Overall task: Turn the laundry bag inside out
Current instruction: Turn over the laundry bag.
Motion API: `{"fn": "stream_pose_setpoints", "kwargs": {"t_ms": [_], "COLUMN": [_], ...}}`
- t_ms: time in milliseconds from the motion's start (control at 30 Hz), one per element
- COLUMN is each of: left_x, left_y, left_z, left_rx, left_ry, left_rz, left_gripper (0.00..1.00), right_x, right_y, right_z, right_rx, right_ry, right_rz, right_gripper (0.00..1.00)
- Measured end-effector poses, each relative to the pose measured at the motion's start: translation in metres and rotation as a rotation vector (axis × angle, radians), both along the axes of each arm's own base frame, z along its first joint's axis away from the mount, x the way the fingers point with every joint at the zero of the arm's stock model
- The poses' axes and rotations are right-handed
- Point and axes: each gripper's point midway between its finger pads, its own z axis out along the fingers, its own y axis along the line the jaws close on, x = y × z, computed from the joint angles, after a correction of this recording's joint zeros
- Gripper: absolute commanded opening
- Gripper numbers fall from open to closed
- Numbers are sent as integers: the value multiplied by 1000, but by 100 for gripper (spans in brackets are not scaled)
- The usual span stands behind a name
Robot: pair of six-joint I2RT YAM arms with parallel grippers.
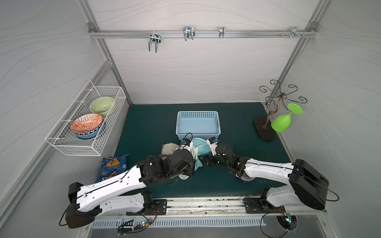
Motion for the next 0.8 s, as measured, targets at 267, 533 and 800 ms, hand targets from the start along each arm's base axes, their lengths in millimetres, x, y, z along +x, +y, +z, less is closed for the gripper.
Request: {"fn": "stream_pose_setpoints", "kwargs": {"t_ms": [267,533,800], "left_x": [5,11,12], "left_y": [-1,-9,-12], "left_z": [1,4,1], "left_rx": [-4,-24,-23], "left_ry": [-12,-15,-2], "left_rz": [27,48,65], "left_gripper": [0,0,0], "right_x": [-17,-29,-15], "right_y": [-22,-13,-2], "right_z": [32,38,20], "right_rx": [178,170,46], "right_ry": [-84,-132,-149], "right_rz": [-23,-26,-112], "right_gripper": [99,99,70]}}
